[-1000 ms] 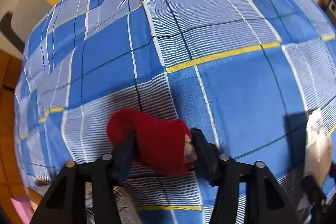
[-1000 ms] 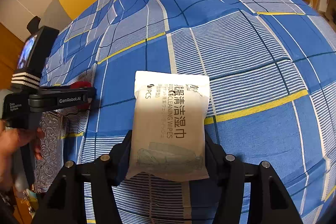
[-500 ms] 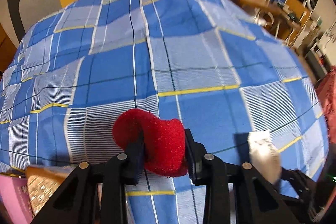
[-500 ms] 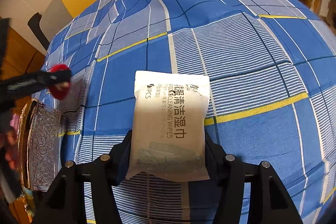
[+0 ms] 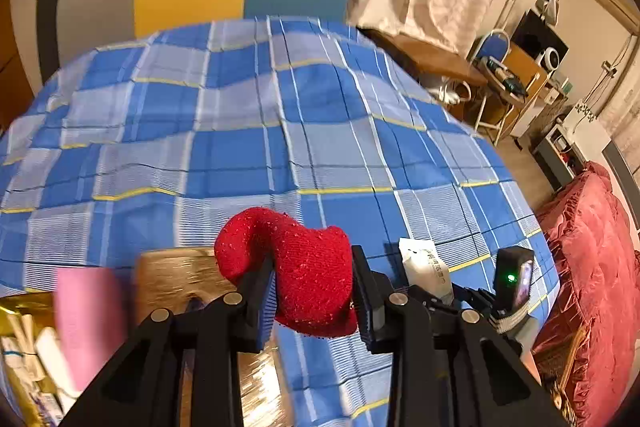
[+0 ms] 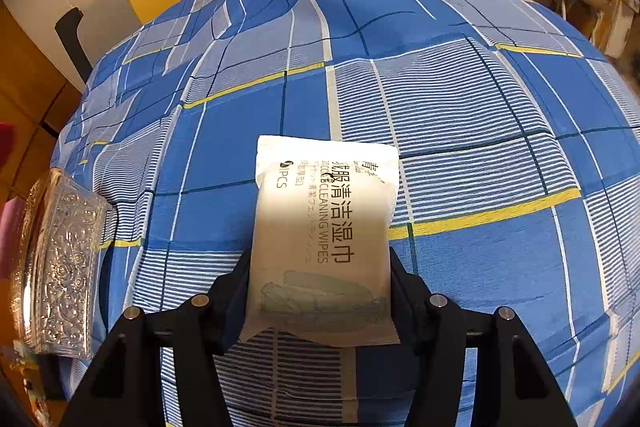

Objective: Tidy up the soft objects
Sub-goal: 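Carry the red item into the gold tray, open left gripper while right holds wipes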

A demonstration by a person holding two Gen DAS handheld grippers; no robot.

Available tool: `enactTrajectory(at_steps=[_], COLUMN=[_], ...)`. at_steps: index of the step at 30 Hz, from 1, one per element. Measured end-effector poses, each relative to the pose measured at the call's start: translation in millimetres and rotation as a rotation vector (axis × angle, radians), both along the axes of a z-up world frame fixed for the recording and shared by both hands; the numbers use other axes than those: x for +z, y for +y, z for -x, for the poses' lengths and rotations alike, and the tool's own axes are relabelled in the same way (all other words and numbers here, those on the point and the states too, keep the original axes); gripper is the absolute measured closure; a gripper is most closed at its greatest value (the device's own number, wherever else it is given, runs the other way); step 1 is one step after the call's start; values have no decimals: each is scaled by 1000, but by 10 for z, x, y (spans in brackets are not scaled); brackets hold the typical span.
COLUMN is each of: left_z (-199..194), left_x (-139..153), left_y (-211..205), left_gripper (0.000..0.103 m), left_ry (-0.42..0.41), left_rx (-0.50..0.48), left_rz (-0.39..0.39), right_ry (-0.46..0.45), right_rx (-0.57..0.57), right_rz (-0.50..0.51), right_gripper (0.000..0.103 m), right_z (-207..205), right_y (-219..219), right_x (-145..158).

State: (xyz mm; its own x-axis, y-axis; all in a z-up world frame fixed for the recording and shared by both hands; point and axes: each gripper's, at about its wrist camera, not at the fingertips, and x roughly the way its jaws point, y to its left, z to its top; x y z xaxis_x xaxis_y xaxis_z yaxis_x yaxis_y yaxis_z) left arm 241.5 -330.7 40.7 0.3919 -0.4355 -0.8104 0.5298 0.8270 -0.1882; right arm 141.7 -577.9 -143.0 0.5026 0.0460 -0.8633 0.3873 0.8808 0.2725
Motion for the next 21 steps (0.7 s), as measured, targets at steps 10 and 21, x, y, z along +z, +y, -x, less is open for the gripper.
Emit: enactTrajectory(at_steps=[10, 21], left_z=[-74, -302], left_x=[343, -459], left_y=[1426, 2647], left_gripper=[71, 70], left_ry=[-22, 108], left_rx=[156, 376], left_rz=[63, 25], right_ry=[-107, -103], right_rx=[-3, 1], right_rz=[77, 79], right_gripper=[43, 43], right_z=[74, 92], right_y=[106, 198], right_x=[240, 228])
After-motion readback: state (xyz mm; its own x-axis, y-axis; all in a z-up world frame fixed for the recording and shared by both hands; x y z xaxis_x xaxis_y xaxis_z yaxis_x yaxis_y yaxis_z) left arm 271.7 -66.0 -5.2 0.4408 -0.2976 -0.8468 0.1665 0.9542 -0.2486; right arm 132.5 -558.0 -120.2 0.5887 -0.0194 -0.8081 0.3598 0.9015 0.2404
